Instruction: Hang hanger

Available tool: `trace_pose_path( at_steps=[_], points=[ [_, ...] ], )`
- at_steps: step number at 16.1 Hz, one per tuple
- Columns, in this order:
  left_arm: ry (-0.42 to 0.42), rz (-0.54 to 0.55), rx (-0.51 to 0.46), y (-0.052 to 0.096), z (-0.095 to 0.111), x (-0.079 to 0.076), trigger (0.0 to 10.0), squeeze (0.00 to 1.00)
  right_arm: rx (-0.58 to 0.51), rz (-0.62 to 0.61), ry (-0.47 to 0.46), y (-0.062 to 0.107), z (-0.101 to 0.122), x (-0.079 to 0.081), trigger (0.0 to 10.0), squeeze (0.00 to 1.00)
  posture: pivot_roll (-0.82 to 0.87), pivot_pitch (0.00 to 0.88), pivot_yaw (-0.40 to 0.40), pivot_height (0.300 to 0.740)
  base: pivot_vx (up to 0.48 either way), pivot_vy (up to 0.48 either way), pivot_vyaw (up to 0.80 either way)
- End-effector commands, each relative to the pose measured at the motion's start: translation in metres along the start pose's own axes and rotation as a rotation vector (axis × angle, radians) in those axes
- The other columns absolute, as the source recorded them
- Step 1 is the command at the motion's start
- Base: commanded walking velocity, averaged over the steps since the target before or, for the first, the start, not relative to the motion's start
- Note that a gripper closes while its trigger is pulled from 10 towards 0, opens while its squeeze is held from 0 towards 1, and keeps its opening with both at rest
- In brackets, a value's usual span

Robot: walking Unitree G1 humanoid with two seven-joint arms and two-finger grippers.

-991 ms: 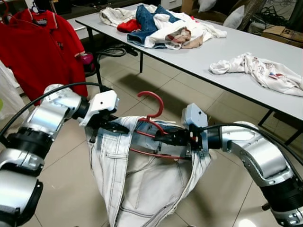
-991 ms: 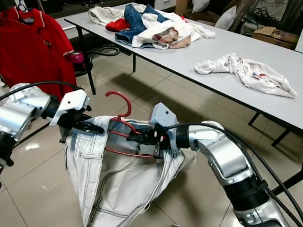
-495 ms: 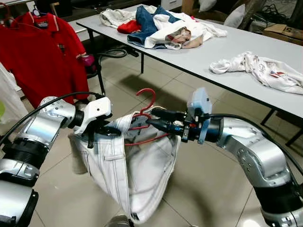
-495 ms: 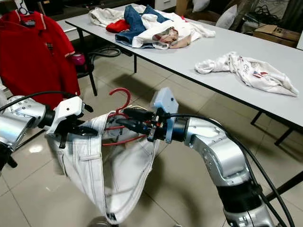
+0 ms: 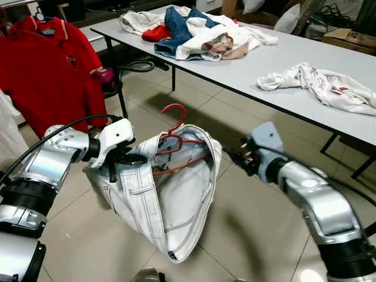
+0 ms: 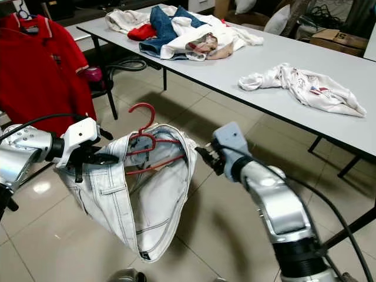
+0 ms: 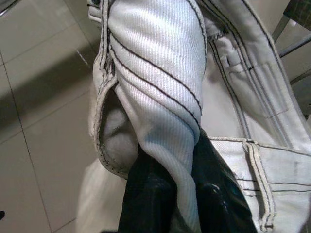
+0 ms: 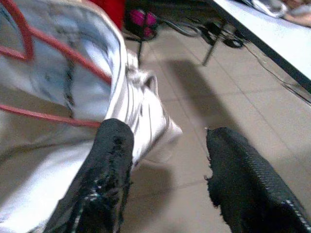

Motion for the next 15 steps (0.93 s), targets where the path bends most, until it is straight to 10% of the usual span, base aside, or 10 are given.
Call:
trace_pose_path(
  at_steps=[1,3,11,12,13,15],
  points=[
    [-0.055,0.04,-0.067,0.008,0.021,0.008,0.0,0.0,0.025,-0.03,-0.01,-0.002,-0.006,-0.002,10.0,0.0,-0.08,0.0,0.065,0.74,0.0,0.0,0.0],
    [-0.057,0.058,-0.084,0.008,0.026,0.008,0.0,0.0,-0.061,0.007,-0.251,-0.011,0.005,0.012,10.0,0.0,-0.08,0.0,0.06,0.74,0.0,0.0,0.0],
    [-0.052,0.061,-0.136,0.017,0.036,-0.002,0.0,0.0,0.054,-0.122,-0.076,-0.034,-0.018,0.001,10.0,0.0,-0.06,0.0,0.044,0.74,0.0,0.0,0.0],
    [-0.051,0.064,-0.138,0.019,0.036,-0.003,0.0,0.0,0.052,-0.135,-0.081,-0.034,-0.018,-0.003,2.0,0.0,-0.06,0.0,0.04,0.74,0.0,0.0,0.0],
    [-0.048,0.065,-0.14,0.021,0.036,-0.005,0.0,0.0,0.046,-0.135,-0.083,-0.035,-0.017,-0.004,0.0,0.0,-0.06,0.0,0.038,0.74,0.0,0.0,0.0],
    [-0.043,0.067,-0.138,0.022,0.036,-0.007,0.0,0.0,0.041,-0.129,-0.072,-0.037,-0.018,-0.005,0.0,0.0,-0.06,0.0,0.033,0.74,0.0,0.0,0.0]
  ],
)
Point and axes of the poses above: a point about 5 cm out from each wrist's last joint towards the gripper, its own y axis pointing back from the gripper into the wrist, its own z axis along the axis of the wrist's last joint, x = y × z, the point moved 5 cm from there along -y, pointing out of the wrist towards the gripper, and after that the axes turned 1 degree about y, right-handed, at the moved point
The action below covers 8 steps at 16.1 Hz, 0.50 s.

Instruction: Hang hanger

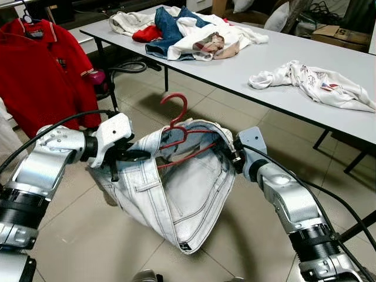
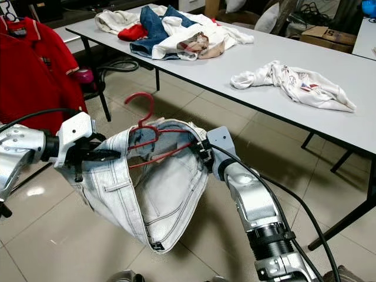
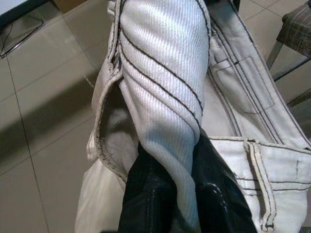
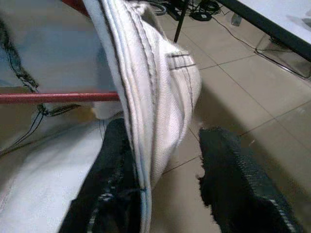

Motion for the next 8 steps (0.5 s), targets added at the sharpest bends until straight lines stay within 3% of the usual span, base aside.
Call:
trace_pose_path(
  at_steps=[1,8],
  points=[
    [-0.035,0.035,-0.045,0.0091,0.0146,0.006,0.0,0.0,-0.021,-0.008,0.013,-0.0007,0.0058,-0.0045,0.0,0.0,-0.06,0.0,0.033,0.74,0.0,0.0,0.0],
    [-0.03,0.069,-0.007,0.0105,0.0071,0.0092,0.0,0.0,-0.052,0.006,0.011,-0.001,0.0105,-0.0053,0.0,0.0,-0.06,0.0,0.036,0.74,0.0,0.0,0.0]
  ],
)
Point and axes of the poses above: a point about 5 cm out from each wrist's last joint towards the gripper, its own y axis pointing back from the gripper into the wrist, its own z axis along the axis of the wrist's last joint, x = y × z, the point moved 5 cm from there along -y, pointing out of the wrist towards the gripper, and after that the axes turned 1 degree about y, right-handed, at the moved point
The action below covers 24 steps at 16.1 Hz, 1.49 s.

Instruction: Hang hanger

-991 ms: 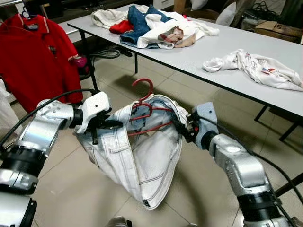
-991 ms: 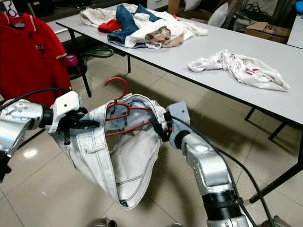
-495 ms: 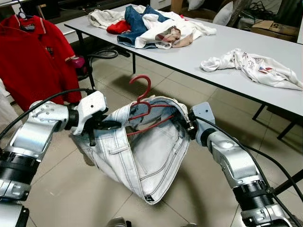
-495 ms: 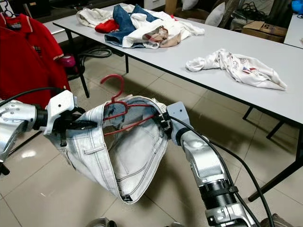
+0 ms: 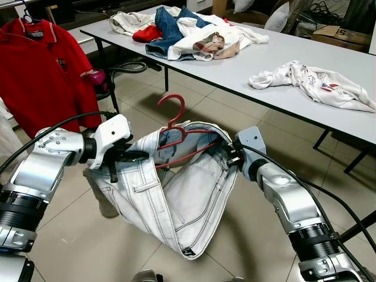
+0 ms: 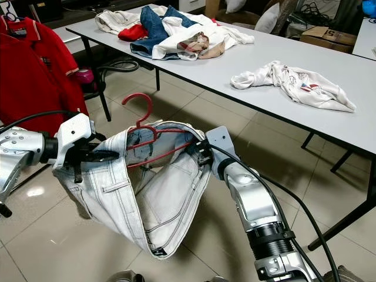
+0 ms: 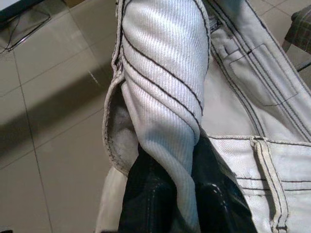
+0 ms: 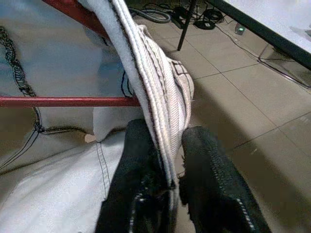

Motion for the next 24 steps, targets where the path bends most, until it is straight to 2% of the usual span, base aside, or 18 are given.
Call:
trace_pose_path(
  at_steps=[1,6,9,11,12,14,18,20,21,22,24],
  points=[
    [-0.045,0.039,-0.022,0.008,0.012,0.008,0.0,0.0,-0.021,-0.012,0.003,0.0,0.007,-0.007,0.0,0.0,-0.07,0.0,0.037,0.74,0.0,0.0,0.0],
    [-0.059,0.06,0.032,0.009,0.002,0.01,0.0,0.0,-0.036,-0.001,0.003,0.001,0.014,-0.009,0.0,0.0,-0.07,0.0,0.037,0.74,0.0,0.0,0.0],
    [-0.067,0.06,0.086,0.005,-0.009,0.008,0.0,0.0,-0.081,0.033,0.011,0.004,0.034,-0.005,0.0,0.0,-0.07,0.0,0.036,0.74,0.0,0.0,0.0],
    [-0.088,0.042,0.156,-0.003,-0.021,0.002,0.0,0.0,-0.133,0.096,-0.033,0.008,0.058,0.005,0.0,0.0,-0.07,0.0,0.036,0.74,0.0,0.0,0.0],
    [-0.089,0.04,0.16,-0.005,-0.022,0.001,0.0,0.0,-0.139,0.101,-0.041,0.009,0.061,0.006,0.0,0.0,-0.08,0.0,0.034,0.74,0.0,0.0,0.0],
    [-0.1,-0.002,0.193,-0.018,-0.03,-0.01,0.0,0.0,-0.17,0.115,-0.071,0.011,0.077,0.005,0.0,0.0,-0.08,0.0,0.031,0.74,0.0,0.0,0.0],
    [-0.098,-0.033,0.294,-0.032,-0.051,-0.021,0.0,0.0,-0.179,0.115,-0.091,0.012,0.086,0.003,0.0,0.0,-0.09,0.0,0.023,0.74,0.0,0.0,0.0],
    [-0.095,0.012,0.333,-0.039,-0.061,-0.019,0.0,0.0,-0.177,0.103,-0.099,0.013,0.089,-0.003,0.0,0.0,-0.09,0.0,0.019,0.74,0.0,0.0,0.0],
    [-0.076,0.068,0.318,-0.043,-0.061,-0.013,0.0,0.0,-0.178,0.102,-0.098,0.013,0.091,-0.004,0.0,0.0,-0.09,0.0,0.017,0.74,0.0,0.0,0.0],
    [-0.023,0.112,0.26,-0.05,-0.056,-0.009,0.0,0.0,-0.178,0.105,-0.099,0.014,0.092,-0.004,0.0,0.0,-0.09,0.0,0.015,0.74,0.0,0.0,0.0],
    [0.17,0.159,0.056,-0.065,-0.036,-0.006,0.0,0.0,-0.172,0.116,-0.099,0.016,0.094,-0.002,0.0,0.0,-0.1,0.0,0.013,0.74,0.0,0.0,0.0]
  ],
)
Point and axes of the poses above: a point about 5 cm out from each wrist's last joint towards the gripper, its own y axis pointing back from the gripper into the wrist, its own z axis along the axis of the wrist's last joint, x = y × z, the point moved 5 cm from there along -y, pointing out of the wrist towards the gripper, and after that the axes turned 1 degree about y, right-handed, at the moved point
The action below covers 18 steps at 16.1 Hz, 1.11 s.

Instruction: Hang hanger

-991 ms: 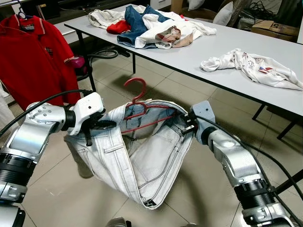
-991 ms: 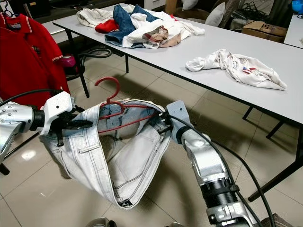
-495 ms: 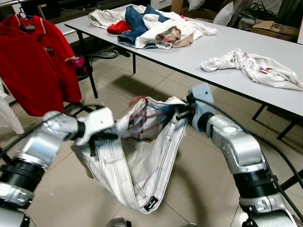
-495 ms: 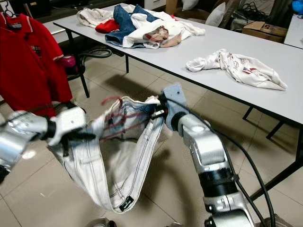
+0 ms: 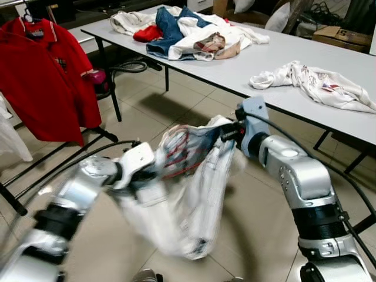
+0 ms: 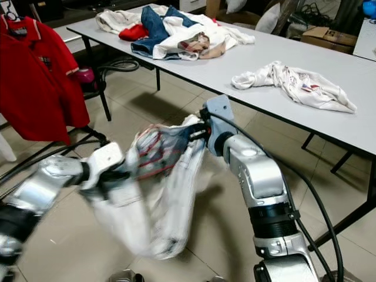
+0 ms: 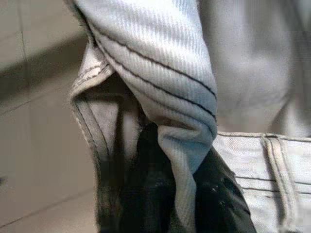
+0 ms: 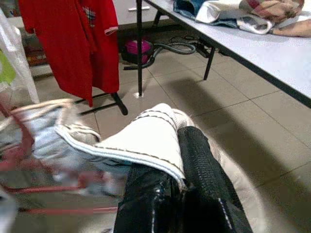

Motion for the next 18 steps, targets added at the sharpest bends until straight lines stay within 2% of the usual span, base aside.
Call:
trace_pose_path(
  at_steps=[1,3,5,8,9,10,12,14,16,18],
  points=[
    [0.066,0.057,-0.087,0.006,0.017,0.016,0.0,0.0,-0.038,-0.004,0.015,0.004,0.015,-0.001,0.0,0.0,-0.1,0.0,0.016,0.74,0.0,0.0,0.0],
    [0.184,0.056,-0.196,0.011,0.03,0.023,0.0,0.0,-0.011,-0.016,0.029,0.009,0.009,-0.005,0.0,0.0,-0.11,0.0,0.022,0.74,0.0,0.0,0.0],
    [0.263,0.073,-0.247,0.018,0.035,0.033,0.0,0.0,-0.001,-0.034,0.056,0.016,0.006,-0.009,0.0,0.0,-0.11,0.0,0.026,0.74,0.0,0.0,0.0],
    [0.279,0.119,-0.177,0.021,0.023,0.045,0.0,0.0,-0.001,-0.035,0.085,0.022,0.008,-0.009,0.0,0.0,-0.11,0.0,0.033,0.74,0.0,0.0,0.0],
    [0.284,0.122,-0.167,0.023,0.022,0.049,0.0,0.0,-0.009,-0.054,0.117,0.025,0.013,-0.014,0.0,0.0,-0.11,0.0,0.038,0.74,0.0,0.0,0.0],
    [0.298,0.119,-0.19,0.024,0.026,0.051,0.0,0.0,-0.007,-0.057,0.132,0.026,0.013,-0.015,0.0,0.0,-0.11,0.0,0.04,0.74,0.0,0.0,0.0],
    [0.36,0.083,-0.297,0.027,0.049,0.052,0.0,0.0,0.021,-0.037,0.149,0.025,0.0,-0.006,0.0,0.0,-0.11,0.0,0.043,0.74,0.0,0.0,0.0],
    [0.379,-0.018,-0.405,0.034,0.078,0.044,0.0,0.0,0.096,-0.042,0.246,0.018,-0.033,0.005,0.0,0.0,-0.1,0.0,0.047,0.74,0.0,0.0,0.0],
    [0.381,-0.089,-0.463,0.043,0.096,0.037,0.0,0.0,0.105,-0.054,0.242,0.01,-0.044,0.012,0.0,0.0,-0.1,0.0,0.054,0.74,0.0,0.0,0.0],
    [0.376,-0.216,-0.533,0.052,0.118,0.018,0.0,0.0,0.111,-0.057,0.267,0.0,-0.053,0.021,0.0,0.0,-0.09,0.0,0.056,0.74,0.0,0.0,0.0]
  ],
)
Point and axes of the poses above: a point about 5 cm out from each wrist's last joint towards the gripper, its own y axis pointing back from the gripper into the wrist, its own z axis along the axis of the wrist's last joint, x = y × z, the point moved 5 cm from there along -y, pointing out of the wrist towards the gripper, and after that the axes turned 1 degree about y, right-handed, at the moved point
